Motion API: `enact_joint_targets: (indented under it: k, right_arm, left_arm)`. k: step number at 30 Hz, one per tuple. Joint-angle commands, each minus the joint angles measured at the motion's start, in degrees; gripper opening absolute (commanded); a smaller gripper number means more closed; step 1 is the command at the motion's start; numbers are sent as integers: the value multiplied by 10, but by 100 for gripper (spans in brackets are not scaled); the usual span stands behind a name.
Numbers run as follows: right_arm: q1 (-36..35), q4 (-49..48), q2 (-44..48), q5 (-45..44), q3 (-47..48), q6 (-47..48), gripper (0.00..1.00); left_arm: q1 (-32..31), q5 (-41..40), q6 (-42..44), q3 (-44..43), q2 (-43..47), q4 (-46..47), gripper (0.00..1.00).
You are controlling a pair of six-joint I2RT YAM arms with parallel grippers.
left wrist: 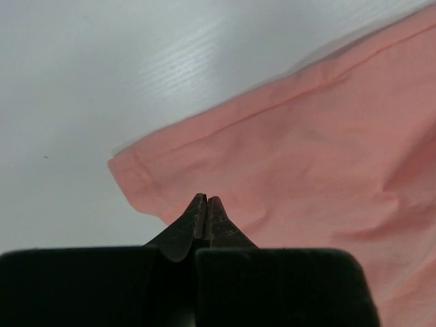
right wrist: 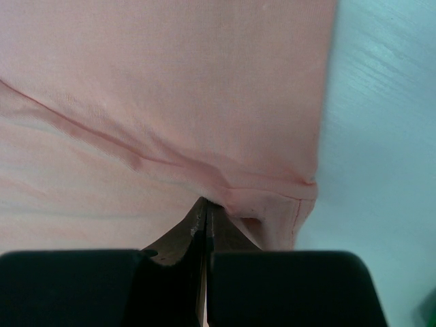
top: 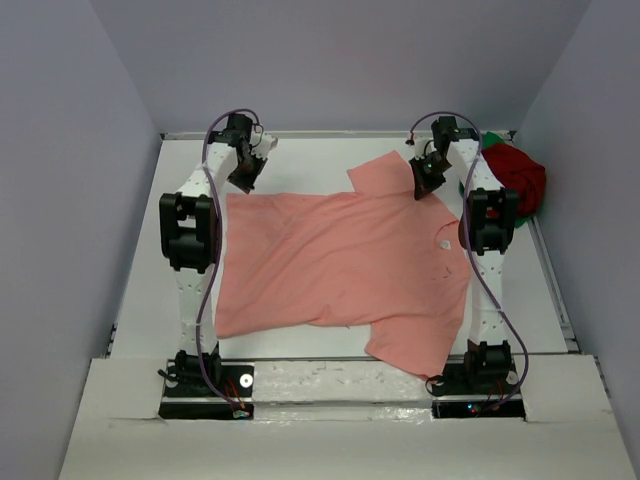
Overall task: Fold and stack the t-shirts
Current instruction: Flatten out the tshirt
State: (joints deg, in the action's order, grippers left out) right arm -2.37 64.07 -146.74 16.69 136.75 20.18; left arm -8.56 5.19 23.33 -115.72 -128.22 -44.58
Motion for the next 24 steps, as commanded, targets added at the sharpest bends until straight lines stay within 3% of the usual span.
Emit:
enact_joint_targets:
  k: [1, 9, 24]
  right_arm:
    - [-4, -20, 7, -10, -15, 13, 0]
    - [-4, -18, 5, -16, -17, 15, 0]
    - [-4, -23, -1, -22, -10, 18, 0]
  left_arm:
    - [-2, 3, 0, 73, 33, -2, 0]
    - [-2, 14, -6, 99, 13, 13, 0]
    - [-3, -24, -14, 39, -80, 11, 0]
